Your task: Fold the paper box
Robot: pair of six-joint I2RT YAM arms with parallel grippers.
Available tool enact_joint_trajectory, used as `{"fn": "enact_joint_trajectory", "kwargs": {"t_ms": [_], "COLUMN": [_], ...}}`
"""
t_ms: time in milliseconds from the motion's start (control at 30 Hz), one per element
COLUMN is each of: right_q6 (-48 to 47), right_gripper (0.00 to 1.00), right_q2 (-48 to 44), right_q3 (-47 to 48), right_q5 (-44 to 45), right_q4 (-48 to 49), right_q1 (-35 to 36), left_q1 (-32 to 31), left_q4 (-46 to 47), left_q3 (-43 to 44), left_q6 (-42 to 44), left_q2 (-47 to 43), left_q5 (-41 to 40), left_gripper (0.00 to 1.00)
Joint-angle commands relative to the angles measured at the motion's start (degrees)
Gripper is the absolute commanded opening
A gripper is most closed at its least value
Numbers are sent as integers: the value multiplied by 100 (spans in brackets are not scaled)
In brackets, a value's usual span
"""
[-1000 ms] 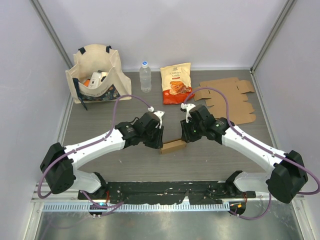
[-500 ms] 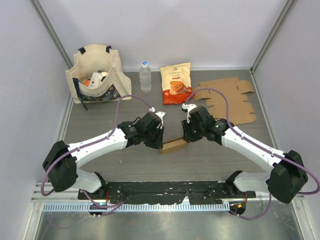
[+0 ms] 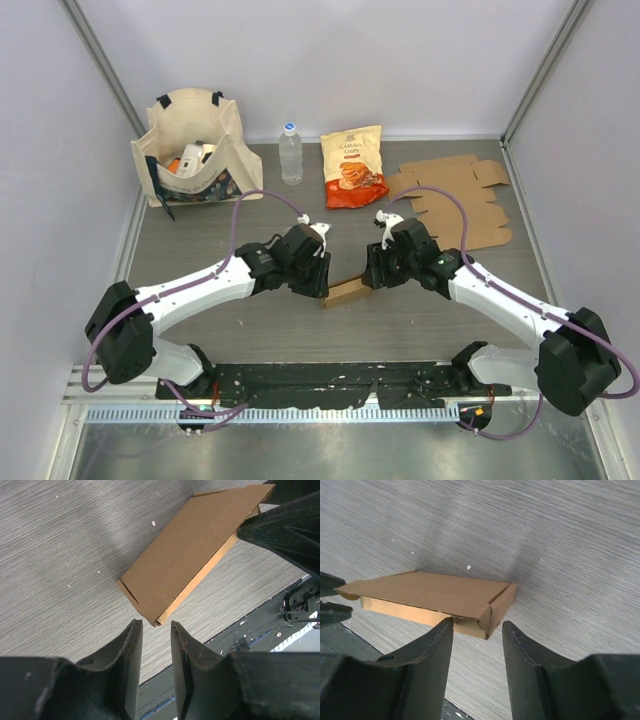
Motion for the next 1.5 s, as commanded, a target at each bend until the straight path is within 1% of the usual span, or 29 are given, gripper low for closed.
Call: {"fn": "enact_joint_trajectory", "kwargs": {"t_ms": [0, 167, 200, 267, 333, 400, 433, 567, 667, 767, 800, 833, 900, 933, 967, 1033, 1233, 1467], "right_q6": [294, 785, 1047, 1321, 1673, 1823, 1815, 1174, 919, 717, 638, 559, 444, 417, 391, 312, 136, 39], "right_gripper": [49, 49, 49, 49, 50, 51, 52, 55, 55, 55, 53, 50, 46, 40, 38, 34, 33, 32], "right_q2": [-183, -227, -253, -297, -445, -569, -682, -745, -570, -543, -534, -517, -421, -376, -350, -192, 89, 274], "right_q3": [-123, -422, -466, -563, -685, -756, -713, -248, 60, 245, 289, 368, 421, 473, 491, 553, 641, 711], "right_q5": [-646, -1156, -1227, -1341, -1508, -1587, -1588, -755, -770, -735, -622, -612, -586, -586, -577, -559, -516, -647], "right_q4": [716, 1278, 1357, 1507, 1726, 1841, 1711, 666, 243, 14, -47, -144, -180, -180, -180, -189, -127, -4], "right_q1": [-40, -31, -31, -31, -31, -31, -31, -31, -22, 4, 13, 22, 57, 66, 83, 136, 206, 224], "left_q1": [22, 22, 22, 31, 40, 48, 75, 250, 373, 365, 365, 365, 365, 365, 365, 365, 365, 365], "left_q4": [152, 38, 3, -111, -312, -384, -375, -489, -577, -534, -490, -376, -288, -305, -314, -296, -349, -279], "left_q3": [168, 36, 10, -34, -61, -140, -184, -237, -237, -315, -351, -386, -421, -395, -343, -307, -167, -122], "left_q6": [-40, -75, -75, -57, 4, 39, 57, 145, 198, 136, 75, 31, 13, 4, -4, -4, 92, 110], "left_q2": [-176, -492, -553, -729, -835, -1028, -1072, -1134, -1117, -1213, -1231, -1213, -1100, -1038, -907, -827, -721, -598], "left_q5": [-80, -239, -309, -520, -599, -740, -749, -670, -600, -503, -477, -433, -310, -144, -142, -186, -441, -362], "left_gripper": [33, 39, 41, 43, 45, 48, 49, 52, 54, 53, 50, 49, 44, 42, 39, 38, 36, 34]}}
